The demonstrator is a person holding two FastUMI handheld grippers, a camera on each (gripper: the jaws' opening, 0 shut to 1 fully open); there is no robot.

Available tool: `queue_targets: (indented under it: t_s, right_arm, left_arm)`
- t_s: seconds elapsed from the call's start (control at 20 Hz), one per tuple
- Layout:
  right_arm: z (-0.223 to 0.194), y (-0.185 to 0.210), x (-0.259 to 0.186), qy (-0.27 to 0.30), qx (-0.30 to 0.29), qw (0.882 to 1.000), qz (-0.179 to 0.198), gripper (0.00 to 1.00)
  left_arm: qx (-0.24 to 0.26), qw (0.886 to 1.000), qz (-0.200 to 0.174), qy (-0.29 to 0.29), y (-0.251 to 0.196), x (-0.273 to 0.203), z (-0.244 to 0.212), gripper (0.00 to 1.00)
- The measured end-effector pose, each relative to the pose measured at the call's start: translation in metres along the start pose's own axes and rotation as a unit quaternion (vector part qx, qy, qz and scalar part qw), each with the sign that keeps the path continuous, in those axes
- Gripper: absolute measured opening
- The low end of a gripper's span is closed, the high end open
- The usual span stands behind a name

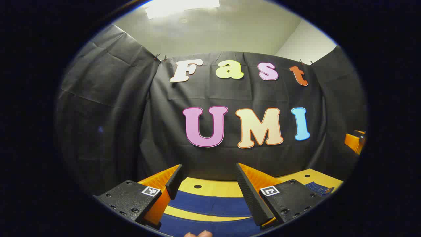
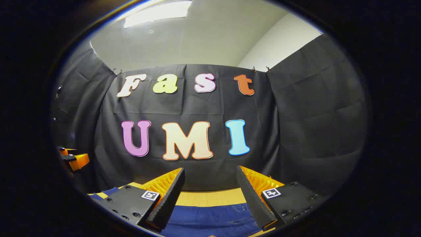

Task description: Grasp the waist and the cuffs of the jeans and fold them to make the two legs overlap; first hold the waist and fold one-third of the jeans toward the cuffs, then hold the cuffs and fold the remaining one-third in the same direction to finish folding.

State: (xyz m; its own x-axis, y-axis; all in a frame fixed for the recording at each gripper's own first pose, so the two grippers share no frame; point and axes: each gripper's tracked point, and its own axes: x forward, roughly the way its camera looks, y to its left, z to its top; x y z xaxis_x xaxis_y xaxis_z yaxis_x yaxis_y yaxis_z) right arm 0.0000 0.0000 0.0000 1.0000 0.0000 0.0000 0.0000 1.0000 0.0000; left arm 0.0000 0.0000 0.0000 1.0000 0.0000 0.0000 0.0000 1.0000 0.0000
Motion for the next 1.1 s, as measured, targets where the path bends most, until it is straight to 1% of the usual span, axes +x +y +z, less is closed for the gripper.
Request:
queue_targets:
  t_s: [0.2,0.4,0.55,0.75,0.85,0.95,1.0,1.1]
  right_arm:
    - [-0.005,0.002,0.007,0.003,-0.016,1.0,0.01,0.97]
    - [-0.004,0.005,0.01,-0.002,-0.019,1.0,0.016,0.96]
    - [-0.007,0.016,0.012,0.003,-0.02,0.999,0.029,0.96]
    - [-0.014,0.029,0.014,0.008,-0.027,0.999,0.045,0.98]
    - [-0.02,0.033,0.014,0.016,-0.028,0.998,0.051,0.99]
    - [-0.026,0.035,0.014,0.022,-0.029,0.998,0.053,0.98]
    - [-0.03,0.036,0.014,0.026,-0.028,0.998,0.054,0.99]
    - [-0.039,0.039,0.014,0.035,-0.028,0.997,0.055,0.99]
  left_arm:
    - [0.009,1.0,0.003,0.006,0.005,0.001,-0.003,0.95]
    - [0.019,1.0,0.006,0.008,0.012,0.0,-0.004,0.94]
    - [0.019,1.0,0.006,0.008,0.014,-0.001,-0.003,0.94]
    - [0.037,0.999,0.003,0.008,0.022,-0.002,-0.008,0.94]
    - [0.051,0.999,-0.003,0.018,0.027,-0.004,-0.017,0.94]
    - [0.06,0.998,-0.007,0.034,0.037,-0.007,-0.029,0.92]
    - [0.067,0.997,-0.008,0.043,0.044,-0.009,-0.035,0.94]
    - [0.093,0.994,-0.014,0.064,0.06,-0.013,-0.052,0.92]
